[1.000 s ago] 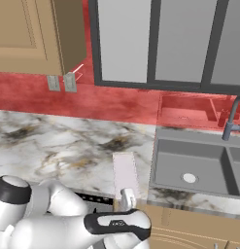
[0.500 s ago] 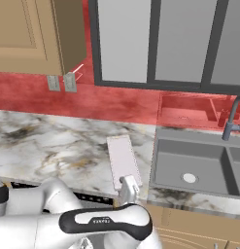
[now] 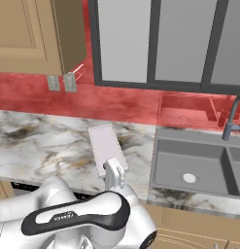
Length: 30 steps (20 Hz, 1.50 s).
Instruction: The ice cube tray has been filled with water. Take the tray and place it in the freezer to make ice. Close the freezer door after placing the tray.
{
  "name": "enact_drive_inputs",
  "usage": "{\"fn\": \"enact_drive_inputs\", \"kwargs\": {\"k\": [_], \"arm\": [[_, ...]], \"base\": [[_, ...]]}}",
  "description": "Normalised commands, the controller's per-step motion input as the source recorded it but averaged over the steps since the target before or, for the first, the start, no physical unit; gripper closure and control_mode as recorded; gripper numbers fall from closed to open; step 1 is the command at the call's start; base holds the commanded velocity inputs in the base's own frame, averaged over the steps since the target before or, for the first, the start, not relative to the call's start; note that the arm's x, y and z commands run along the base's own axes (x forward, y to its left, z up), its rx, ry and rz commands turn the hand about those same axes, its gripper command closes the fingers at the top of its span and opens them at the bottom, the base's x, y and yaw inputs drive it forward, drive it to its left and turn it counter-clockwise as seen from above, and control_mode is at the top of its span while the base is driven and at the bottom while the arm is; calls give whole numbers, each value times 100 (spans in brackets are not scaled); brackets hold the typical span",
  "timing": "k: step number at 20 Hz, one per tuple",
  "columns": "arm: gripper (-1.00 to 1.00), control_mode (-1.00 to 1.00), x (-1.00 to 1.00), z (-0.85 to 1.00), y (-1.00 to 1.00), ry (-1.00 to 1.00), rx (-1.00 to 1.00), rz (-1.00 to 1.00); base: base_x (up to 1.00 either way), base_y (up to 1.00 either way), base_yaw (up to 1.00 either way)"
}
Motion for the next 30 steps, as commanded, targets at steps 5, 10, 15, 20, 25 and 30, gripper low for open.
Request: {"fn": "enact_drive_inputs", "kwargs": {"k": [5, 10, 15, 20, 25, 30], "arm": [[100, -100, -14, 32, 52, -4, -11, 12], [100, -100, -12, 29, 58, -9, -5, 13], [100, -100, -12, 24, 52, -3, 0, 13], [100, -100, -12, 13, 59, -2, -2, 13], [100, -100, -12, 22, 25, 0, -1, 8], [100, -100, -28, 30, 3, 0, 0, 4]], "base": [[0, 0, 0], [0, 0, 0], [0, 0, 0], [0, 0, 0], [0, 0, 0], [0, 0, 0]]}}
